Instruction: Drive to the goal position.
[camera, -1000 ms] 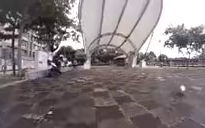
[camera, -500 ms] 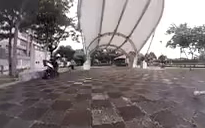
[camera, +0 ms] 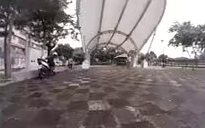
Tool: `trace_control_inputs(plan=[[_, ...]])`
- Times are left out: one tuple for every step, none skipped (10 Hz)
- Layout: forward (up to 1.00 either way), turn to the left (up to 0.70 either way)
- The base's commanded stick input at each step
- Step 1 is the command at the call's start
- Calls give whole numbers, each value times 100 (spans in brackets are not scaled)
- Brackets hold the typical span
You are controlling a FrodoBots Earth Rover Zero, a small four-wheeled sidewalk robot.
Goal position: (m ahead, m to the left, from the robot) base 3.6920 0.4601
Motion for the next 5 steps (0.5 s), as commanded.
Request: trace_control_inputs(plan=[[100,0],[100,0],[100,0],[100,0],[100,0]])
